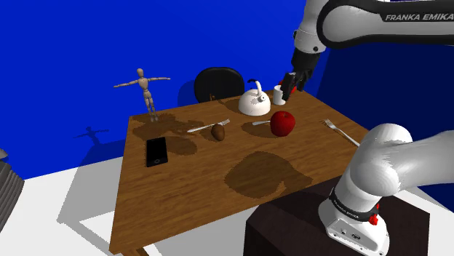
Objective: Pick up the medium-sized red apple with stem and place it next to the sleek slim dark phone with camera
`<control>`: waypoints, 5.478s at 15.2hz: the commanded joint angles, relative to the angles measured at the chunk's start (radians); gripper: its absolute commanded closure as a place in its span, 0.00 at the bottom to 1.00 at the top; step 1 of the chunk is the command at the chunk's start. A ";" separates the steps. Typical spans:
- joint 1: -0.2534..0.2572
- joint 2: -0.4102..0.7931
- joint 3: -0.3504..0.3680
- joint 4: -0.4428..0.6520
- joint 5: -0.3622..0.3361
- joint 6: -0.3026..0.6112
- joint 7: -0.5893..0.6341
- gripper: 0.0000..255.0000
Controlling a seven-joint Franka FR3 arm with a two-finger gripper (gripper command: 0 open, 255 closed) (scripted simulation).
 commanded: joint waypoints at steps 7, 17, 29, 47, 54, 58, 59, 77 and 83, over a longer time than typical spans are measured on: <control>-0.082 -0.037 -0.183 -0.252 -0.127 0.395 -0.120 0.00; -0.116 0.160 -0.355 -0.359 -0.215 0.807 -0.207 0.00; -0.108 0.212 -0.367 -0.365 -0.219 0.864 -0.205 1.00; -0.096 0.123 -0.329 -0.285 -0.188 0.698 -0.201 1.00; -0.084 0.082 -0.302 -0.211 -0.163 0.585 -0.199 1.00; -0.076 0.068 -0.288 -0.165 -0.150 0.525 -0.198 1.00; -0.074 0.066 -0.284 -0.153 -0.147 0.511 -0.198 1.00; -0.043 0.068 -0.235 0.076 -0.098 0.286 -0.198 1.00; 0.014 0.200 -0.130 0.127 -0.051 0.353 -0.072 1.00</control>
